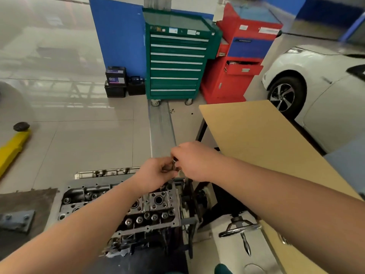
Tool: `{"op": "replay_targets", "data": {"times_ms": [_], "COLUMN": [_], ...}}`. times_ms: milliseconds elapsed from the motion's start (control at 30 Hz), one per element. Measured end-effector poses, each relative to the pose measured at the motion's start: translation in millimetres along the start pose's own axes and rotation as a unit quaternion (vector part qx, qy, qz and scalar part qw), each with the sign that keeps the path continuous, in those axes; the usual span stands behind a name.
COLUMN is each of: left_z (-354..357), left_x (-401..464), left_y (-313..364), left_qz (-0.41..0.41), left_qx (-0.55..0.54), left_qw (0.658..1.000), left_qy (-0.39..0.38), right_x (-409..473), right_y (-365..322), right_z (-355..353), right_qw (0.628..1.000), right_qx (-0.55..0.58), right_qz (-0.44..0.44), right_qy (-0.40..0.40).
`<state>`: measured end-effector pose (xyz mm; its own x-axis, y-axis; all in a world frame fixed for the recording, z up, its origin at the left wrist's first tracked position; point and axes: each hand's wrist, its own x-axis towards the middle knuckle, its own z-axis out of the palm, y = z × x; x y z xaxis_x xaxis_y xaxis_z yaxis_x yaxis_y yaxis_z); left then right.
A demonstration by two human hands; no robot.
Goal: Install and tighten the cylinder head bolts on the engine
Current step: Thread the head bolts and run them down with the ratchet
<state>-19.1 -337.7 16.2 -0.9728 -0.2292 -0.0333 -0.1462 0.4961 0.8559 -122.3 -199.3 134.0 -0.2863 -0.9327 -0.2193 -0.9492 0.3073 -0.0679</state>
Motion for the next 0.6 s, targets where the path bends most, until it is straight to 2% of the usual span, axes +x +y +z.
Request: {"op": "replay_targets", "data": {"times_ms": [100,167,267,333,433,533,600], "left_z": [4.7,5.8,0.3,-4.1,-1.1,7.6,9.4], "left_x": [-2.5,0.0,3.4,4.8,5.1,6.3,5.7], "left_y": [2.9,2.0,-1.1,-2.1,-0.2,3.4,4.7], "left_qz": [0.012,0.007,0.045,0.070,0.095,0.111,0.062], "left_qx": [-0.043,-0.041,0.016,0.044,0.041,0.029,0.020], "left_qw": [0.998,0.997,0.998,0.997,0.995,0.992,0.995], "left_qy": [0.034,0.059,0.034,0.002,-0.016,0.049,0.077], "right_x": [4.3,5.5,-1.0,-7.0,-8.0,-2.5,-1.3], "right_y": [-4.4,-4.7,-1.0,-0.9,-10.4,-21.1,-23.2], "right_z": [5.9,7.3,5.3,2.6,4.5,7.0,6.8], "right_qw": [0.992,0.986,0.997,0.999,0.994,0.984,0.984], "right_qx": [-0.081,-0.103,-0.004,0.016,-0.020,-0.056,-0.053], "right_qz": [0.097,0.126,0.078,0.046,0.106,0.170,0.167], "right_qy": [0.025,0.032,0.021,-0.001,0.009,0.012,0.025]}}
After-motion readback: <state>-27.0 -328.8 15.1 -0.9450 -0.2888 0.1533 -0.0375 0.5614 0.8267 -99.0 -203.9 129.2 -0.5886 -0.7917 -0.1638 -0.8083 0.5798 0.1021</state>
